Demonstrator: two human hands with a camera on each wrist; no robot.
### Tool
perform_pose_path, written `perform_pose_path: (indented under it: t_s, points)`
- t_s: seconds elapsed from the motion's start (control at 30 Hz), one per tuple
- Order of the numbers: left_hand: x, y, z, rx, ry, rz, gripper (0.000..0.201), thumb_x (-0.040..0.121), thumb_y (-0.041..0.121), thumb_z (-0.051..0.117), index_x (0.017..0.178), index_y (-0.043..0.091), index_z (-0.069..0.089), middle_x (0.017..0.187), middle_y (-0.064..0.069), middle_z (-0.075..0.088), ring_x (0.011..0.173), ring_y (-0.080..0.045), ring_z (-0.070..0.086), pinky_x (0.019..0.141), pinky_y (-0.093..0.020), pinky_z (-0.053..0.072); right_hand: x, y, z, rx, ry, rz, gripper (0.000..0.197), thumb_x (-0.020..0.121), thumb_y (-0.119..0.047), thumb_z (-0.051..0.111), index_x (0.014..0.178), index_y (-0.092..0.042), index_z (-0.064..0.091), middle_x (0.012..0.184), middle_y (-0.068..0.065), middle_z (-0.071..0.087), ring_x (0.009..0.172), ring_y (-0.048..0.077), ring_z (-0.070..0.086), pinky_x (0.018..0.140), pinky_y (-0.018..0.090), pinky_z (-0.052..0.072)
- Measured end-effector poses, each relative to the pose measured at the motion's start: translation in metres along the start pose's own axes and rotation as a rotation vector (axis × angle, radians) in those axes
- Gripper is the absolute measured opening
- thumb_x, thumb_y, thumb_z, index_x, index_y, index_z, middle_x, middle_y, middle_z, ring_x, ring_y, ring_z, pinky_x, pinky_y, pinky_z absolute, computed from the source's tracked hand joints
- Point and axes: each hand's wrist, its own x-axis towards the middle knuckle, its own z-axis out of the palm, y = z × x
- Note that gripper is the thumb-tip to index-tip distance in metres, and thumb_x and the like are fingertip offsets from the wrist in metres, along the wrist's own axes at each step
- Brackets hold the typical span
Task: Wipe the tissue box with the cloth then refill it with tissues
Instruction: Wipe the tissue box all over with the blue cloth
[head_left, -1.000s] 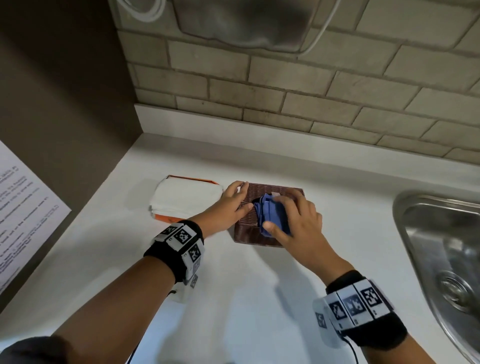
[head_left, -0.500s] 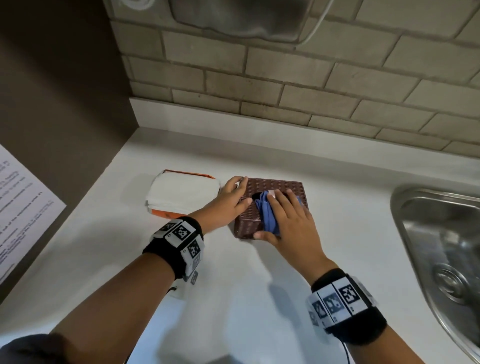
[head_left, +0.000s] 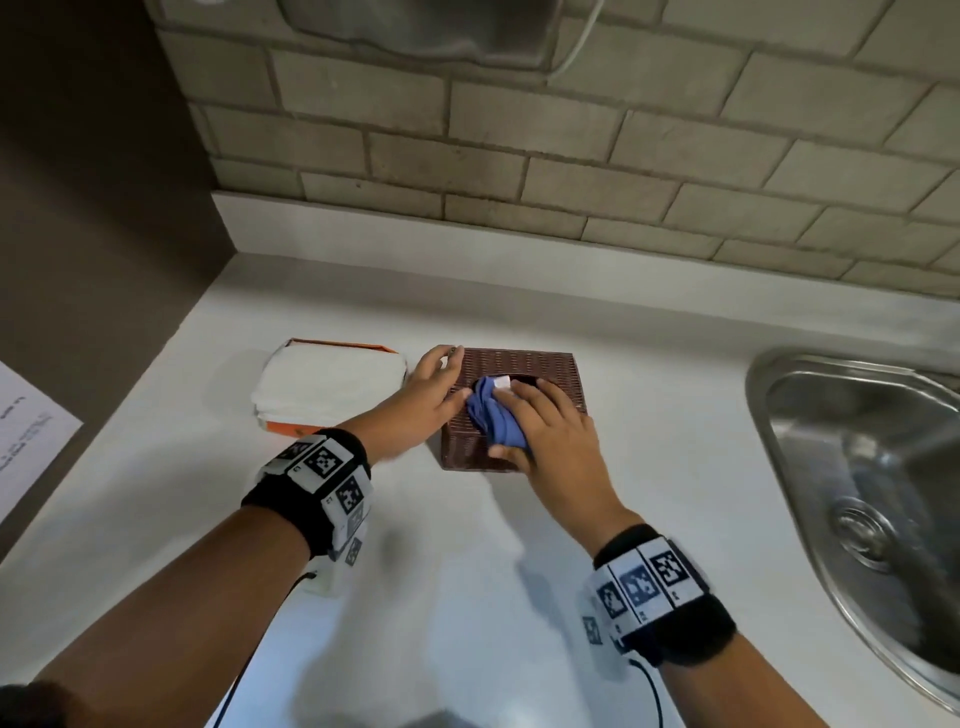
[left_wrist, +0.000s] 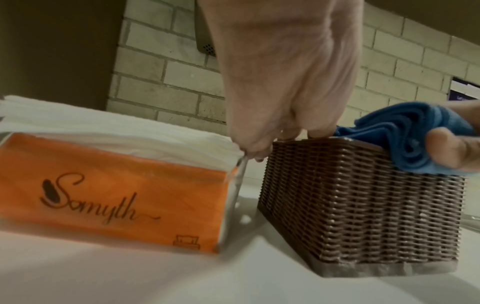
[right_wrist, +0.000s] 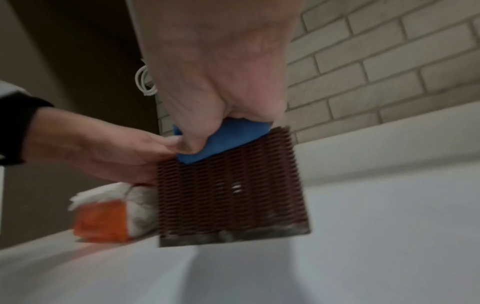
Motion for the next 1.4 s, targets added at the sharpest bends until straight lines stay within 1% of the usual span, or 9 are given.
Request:
perform_pose_path:
  t_s: [0.17,0.23,0.33,0.47,0.7,0.97,1.13,1.3,1.4]
  points:
    - [-0.001,0.000,0.000,-0.012,-0.026,0.006,0.060,0.103,0.030,0.038,0.155,0.016,0.010,0.160,0.001,0.005,0.148,-0.017,0.010,0.109,-0.020,0.012,0.002,0.034,-0.035,0.469,0.287,0.211,0.023,0.085,-0.016,0.065,0.109,-0.016,0.063,0.096,-0.001,0.068,0.091,0.018,0.062,0.078,0.029,0.048]
    - [-0.001,0.001,0.000,-0.023,-0.031,0.003,0.061,0.103,0.030,0.037,0.155,0.016,0.010,0.160,0.001,0.004,0.147,-0.016,0.010,0.109,-0.020,0.013,0.007,0.031,-0.043,0.474,0.406,0.257,0.023,0.087,-0.022,0.062,0.109,-0.016,0.062,0.092,-0.003,0.067,0.086,0.017,0.061,0.076,0.028,0.049]
    - [-0.001,0.001,0.000,-0.024,-0.006,0.009,0.060,0.102,0.025,0.040,0.154,0.015,0.013,0.160,-0.001,0.007,0.147,-0.018,0.014,0.113,-0.022,0.015,0.007,0.002,-0.018,0.196,0.218,0.187,0.049,0.080,-0.044,0.065,0.123,-0.021,0.058,0.117,0.001,0.066,0.109,0.029,0.058,0.086,0.040,0.049]
    - [-0.002,-0.001,0.000,-0.019,0.002,0.021,0.059,0.102,0.023,0.041,0.154,0.015,0.015,0.159,-0.001,0.009,0.147,-0.018,0.014,0.114,-0.023,0.015,-0.012,-0.021,0.014,-0.071,0.114,0.054,0.056,0.074,-0.026,0.076,0.127,-0.028,0.055,0.132,-0.002,0.058,0.131,0.033,0.043,0.091,0.040,0.033]
    - [-0.002,0.000,-0.002,0.076,-0.071,0.006,0.062,0.103,0.036,0.034,0.155,0.022,0.006,0.162,0.007,-0.003,0.150,-0.029,0.003,0.121,-0.049,0.015,-0.016,0.001,0.007,0.005,0.128,0.048,0.056,0.071,-0.007,0.078,0.122,-0.022,0.062,0.134,0.001,0.058,0.131,0.034,0.043,0.094,0.047,0.044]
    - [-0.007,0.007,-0.007,0.173,-0.096,0.018,0.060,0.104,0.035,0.029,0.155,0.017,0.003,0.163,0.004,-0.004,0.149,-0.031,0.000,0.120,-0.039,-0.001,-0.030,0.037,-0.015,-0.097,0.139,-0.068,0.052,0.070,0.005,0.073,0.116,-0.018,0.065,0.128,0.006,0.061,0.122,0.037,0.051,0.085,0.045,0.047]
    - [-0.002,0.001,-0.003,0.219,-0.064,0.056,0.058,0.103,0.028,0.032,0.155,0.015,0.009,0.160,-0.003,0.008,0.143,-0.038,0.018,0.120,-0.048,0.013,-0.007,-0.019,0.007,-0.140,0.055,-0.139,0.048,0.074,-0.006,0.069,0.119,-0.022,0.062,0.131,0.002,0.059,0.122,0.035,0.051,0.081,0.045,0.046]
    - [-0.003,0.003,-0.007,0.230,-0.101,0.021,0.060,0.104,0.036,0.029,0.155,0.017,0.006,0.161,0.001,0.003,0.146,-0.043,0.004,0.120,-0.050,0.006,-0.028,0.043,-0.020,-0.152,0.043,-0.146,0.039,0.083,-0.006,0.057,0.119,-0.019,0.064,0.130,0.006,0.060,0.121,0.037,0.051,0.084,0.050,0.049]
    - [-0.002,0.002,-0.004,0.255,-0.068,0.052,0.059,0.104,0.034,0.030,0.155,0.014,0.007,0.160,-0.004,0.006,0.145,-0.041,0.013,0.120,-0.047,0.006,-0.018,0.015,-0.016,-0.183,0.041,-0.101,0.038,0.083,-0.016,0.054,0.119,-0.024,0.063,0.131,0.001,0.060,0.120,0.034,0.052,0.083,0.046,0.048]
